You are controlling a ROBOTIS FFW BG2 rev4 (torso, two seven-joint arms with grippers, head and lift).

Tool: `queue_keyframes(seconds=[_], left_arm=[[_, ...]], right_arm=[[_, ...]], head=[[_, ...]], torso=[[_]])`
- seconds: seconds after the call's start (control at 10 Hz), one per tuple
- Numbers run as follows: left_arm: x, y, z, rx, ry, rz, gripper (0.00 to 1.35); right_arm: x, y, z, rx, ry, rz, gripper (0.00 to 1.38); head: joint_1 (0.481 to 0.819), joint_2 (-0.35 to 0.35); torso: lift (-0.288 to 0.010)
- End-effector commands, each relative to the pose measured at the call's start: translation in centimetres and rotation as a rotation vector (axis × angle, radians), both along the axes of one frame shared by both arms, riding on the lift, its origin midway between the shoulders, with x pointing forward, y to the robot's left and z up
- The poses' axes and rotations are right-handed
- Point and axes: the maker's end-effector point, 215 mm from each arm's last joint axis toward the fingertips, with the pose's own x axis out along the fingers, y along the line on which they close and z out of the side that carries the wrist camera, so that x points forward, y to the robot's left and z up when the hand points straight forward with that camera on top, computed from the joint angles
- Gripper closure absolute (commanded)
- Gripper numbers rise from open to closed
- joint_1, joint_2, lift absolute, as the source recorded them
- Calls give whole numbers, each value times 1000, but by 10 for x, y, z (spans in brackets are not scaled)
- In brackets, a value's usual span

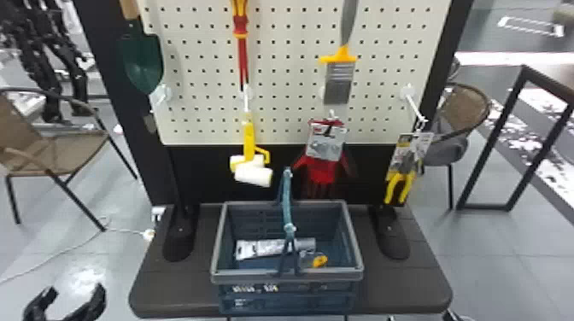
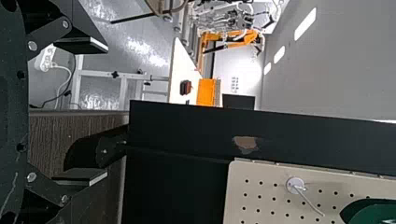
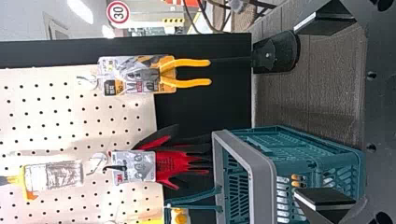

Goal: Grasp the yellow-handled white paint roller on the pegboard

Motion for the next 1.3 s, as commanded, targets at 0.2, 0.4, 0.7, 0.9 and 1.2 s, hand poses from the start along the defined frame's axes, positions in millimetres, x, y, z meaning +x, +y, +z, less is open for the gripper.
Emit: queue_keyframes(seconds=[0.2, 0.4, 0.7, 0.9, 1.2], left_arm=[[1, -3, -1, -7, 0, -1, 343], [1, -3, 0, -6, -1, 0, 343], [23, -23, 7, -21, -8, -40, 338], [49, -44, 16, -57, -13, -83, 340], [106, -65, 56, -53, -45, -207, 340]], right_arm=[[1, 0, 1, 1, -1, 0, 76], [1, 0, 1, 0, -1, 0, 76], [1, -1, 1, 1, -1, -1, 76], [-1, -1, -1, 2, 2, -1, 76], [0, -1, -1, 5, 2, -3, 76]], head=[[549, 0], [549, 0], [549, 0], [549, 0], [549, 0]], torso=[[-100], [-100], [-100], [-100], [-100]])
